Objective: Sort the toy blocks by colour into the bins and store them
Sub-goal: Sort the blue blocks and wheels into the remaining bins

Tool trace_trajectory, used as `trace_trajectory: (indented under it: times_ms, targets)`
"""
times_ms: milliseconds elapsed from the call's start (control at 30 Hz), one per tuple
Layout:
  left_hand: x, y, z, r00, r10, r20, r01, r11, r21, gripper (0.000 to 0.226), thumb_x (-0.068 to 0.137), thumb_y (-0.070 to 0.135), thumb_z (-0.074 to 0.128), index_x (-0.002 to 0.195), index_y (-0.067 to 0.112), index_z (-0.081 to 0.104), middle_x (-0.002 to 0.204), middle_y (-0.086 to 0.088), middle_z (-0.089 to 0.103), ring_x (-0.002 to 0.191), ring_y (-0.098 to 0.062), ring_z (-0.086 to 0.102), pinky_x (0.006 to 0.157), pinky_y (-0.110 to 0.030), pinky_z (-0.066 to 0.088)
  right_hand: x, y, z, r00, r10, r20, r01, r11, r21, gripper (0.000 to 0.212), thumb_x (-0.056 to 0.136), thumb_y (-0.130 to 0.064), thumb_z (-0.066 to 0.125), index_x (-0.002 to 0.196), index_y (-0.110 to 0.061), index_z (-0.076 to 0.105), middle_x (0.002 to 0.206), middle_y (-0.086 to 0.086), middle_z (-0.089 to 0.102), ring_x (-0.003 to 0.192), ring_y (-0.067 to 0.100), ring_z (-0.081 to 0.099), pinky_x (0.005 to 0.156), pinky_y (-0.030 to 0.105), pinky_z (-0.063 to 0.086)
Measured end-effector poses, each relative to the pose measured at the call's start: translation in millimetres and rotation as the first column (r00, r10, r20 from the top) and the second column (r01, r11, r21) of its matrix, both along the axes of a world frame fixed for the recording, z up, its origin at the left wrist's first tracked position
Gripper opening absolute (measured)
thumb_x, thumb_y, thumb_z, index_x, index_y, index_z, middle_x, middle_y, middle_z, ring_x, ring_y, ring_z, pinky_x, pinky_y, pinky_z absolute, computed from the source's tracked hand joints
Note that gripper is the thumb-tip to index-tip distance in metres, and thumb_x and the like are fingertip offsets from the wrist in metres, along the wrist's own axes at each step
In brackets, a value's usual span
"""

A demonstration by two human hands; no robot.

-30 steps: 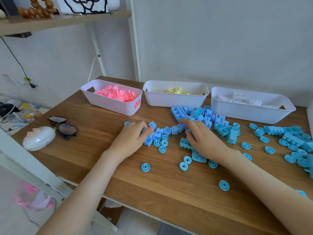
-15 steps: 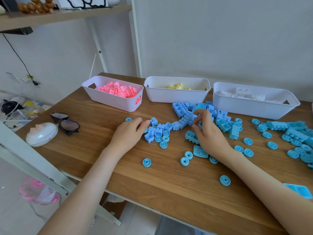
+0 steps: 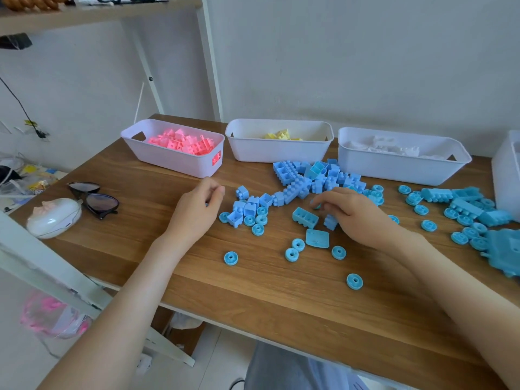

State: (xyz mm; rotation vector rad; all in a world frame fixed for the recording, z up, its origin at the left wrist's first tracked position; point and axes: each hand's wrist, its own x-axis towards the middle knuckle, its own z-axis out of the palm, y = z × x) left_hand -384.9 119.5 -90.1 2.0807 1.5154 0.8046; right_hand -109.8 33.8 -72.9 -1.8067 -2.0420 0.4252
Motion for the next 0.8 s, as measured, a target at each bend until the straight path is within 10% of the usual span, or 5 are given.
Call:
trace_trajectory:
  times_ms: [367, 600, 800]
  targets:
    - [-11.4, -32.4, 5.3, 0.994, 0.07, -0.086, -0.076, 0.995, -0.065, 0.01, 0.097, 0.03, 0.05, 0.096, 0.021, 0.052, 0.08, -0.001, 0.06, 0.072, -0.01, 0.055, 0.057, -0.015, 0.038, -1.6, -15.1, 5.9, 0.973, 0.073, 0.217, -0.046, 0.991, -0.127, 0.018, 0.093, -0.026, 0.051, 0.11, -0.032, 0.054, 0.108, -0.019, 0.037, 0.095, 0.0, 0.043, 0.079, 0.016, 0.038]
    - [-24.8, -39.5, -9.2, 0.954, 0.212, -0.211, -0.168, 0.963, 0.21, 0.018, 0.098, 0.022, 0.046, 0.115, 0.016, 0.047, 0.074, 0.01, 0.044, 0.066, -0.005, 0.046, 0.05, -0.015, 0.03, -32.3, -6.9, 34.2, 0.999, 0.01, 0.045, -0.017, 0.986, 0.166, 0.027, 0.086, -0.044, 0.057, 0.087, -0.017, 0.055, 0.082, -0.008, 0.047, 0.069, 0.007, 0.046, 0.059, 0.014, 0.035]
    - [-21.2, -26.4, -4.7, 0.956, 0.21, -0.207, -0.182, 0.972, 0.147, 0.031, 0.096, 0.03, 0.05, 0.124, 0.017, 0.043, 0.076, 0.009, 0.045, 0.068, -0.006, 0.047, 0.054, -0.018, 0.035, -93.5, 20.1, 31.4, 0.979, 0.199, 0.03, -0.2, 0.98, 0.003, 0.023, 0.093, -0.043, 0.048, 0.096, -0.02, 0.045, 0.076, -0.004, 0.054, 0.067, 0.012, 0.053, 0.063, 0.029, 0.045]
